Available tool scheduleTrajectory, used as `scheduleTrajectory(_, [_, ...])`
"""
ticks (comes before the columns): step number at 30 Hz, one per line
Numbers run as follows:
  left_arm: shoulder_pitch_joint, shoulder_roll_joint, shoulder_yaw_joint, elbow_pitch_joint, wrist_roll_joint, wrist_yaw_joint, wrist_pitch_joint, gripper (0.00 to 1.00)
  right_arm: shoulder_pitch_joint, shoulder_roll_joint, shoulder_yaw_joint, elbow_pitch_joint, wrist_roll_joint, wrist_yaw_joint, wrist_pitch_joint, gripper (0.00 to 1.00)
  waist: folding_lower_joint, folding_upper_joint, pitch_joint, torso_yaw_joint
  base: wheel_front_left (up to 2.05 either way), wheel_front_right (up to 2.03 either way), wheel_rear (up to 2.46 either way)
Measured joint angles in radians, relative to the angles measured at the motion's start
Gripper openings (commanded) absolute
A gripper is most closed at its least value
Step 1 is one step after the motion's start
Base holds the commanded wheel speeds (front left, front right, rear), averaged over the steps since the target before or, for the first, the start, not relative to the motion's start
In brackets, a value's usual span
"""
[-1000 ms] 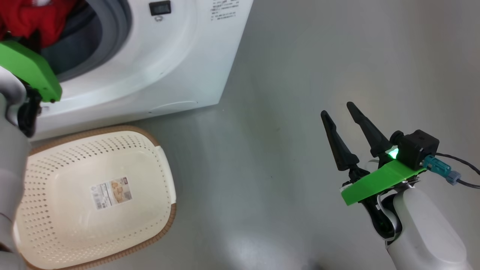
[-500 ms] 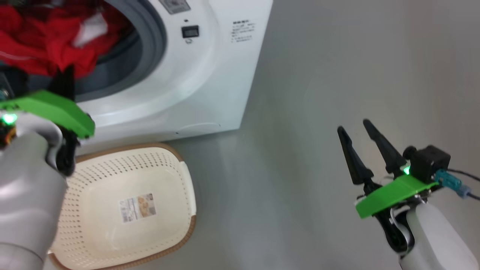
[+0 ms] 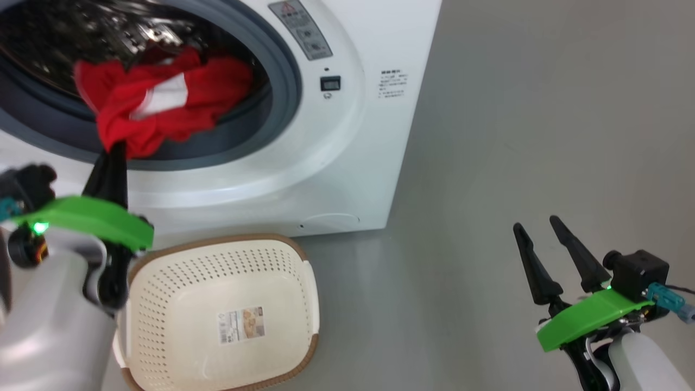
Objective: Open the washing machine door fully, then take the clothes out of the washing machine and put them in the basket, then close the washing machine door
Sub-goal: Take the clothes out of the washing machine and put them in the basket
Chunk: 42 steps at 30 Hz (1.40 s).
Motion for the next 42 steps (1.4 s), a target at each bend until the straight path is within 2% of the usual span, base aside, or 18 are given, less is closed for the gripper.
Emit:
scheduleTrajectory(6, [0.19,-0.029,0.135,-0.17,0.11,0.0,0.0,0.0,0.032,0.001,-0.004,0.001,0.0,0.0,0.0,1.0,0.0,0.0,-0.052,0.026,0.0,0.0,0.0])
scheduleTrajectory(12, [0.346,-0.051,0.2,-0.337,0.185,0.0,0.0,0.0,0.052,-0.004,-0.012,-0.002,0.0,0.0,0.0,1.0,0.0,0.0,-0.077,0.055,0.0,0.0,0.0])
scheduleTrajectory(20, [0.484,-0.063,0.25,-0.549,0.225,0.003,0.0,0.0,0.054,-0.011,-0.022,-0.008,0.0,0.0,0.0,1.0,0.0,0.0,-0.087,0.078,0.0,0.0,0.0])
scheduleTrajectory(29, [0.605,-0.053,0.256,-0.775,0.225,0.064,0.022,0.0,0.066,-0.011,-0.028,-0.009,0.0,0.0,0.0,1.0,0.0,0.0,-0.081,0.094,0.0,0.0,0.0])
scheduleTrajectory(35, [0.633,-0.062,0.232,-0.745,0.223,0.071,0.038,0.0,0.063,-0.01,-0.022,-0.01,0.0,0.0,0.0,1.0,0.0,0.0,-0.062,0.096,0.0,0.0,0.0])
scheduleTrajectory(42, [0.598,-0.085,0.188,-0.492,0.226,0.042,0.021,0.0,0.036,-0.009,-0.008,-0.016,0.0,0.0,0.0,1.0,0.0,0.0,-0.02,0.086,0.0,0.0,0.0])
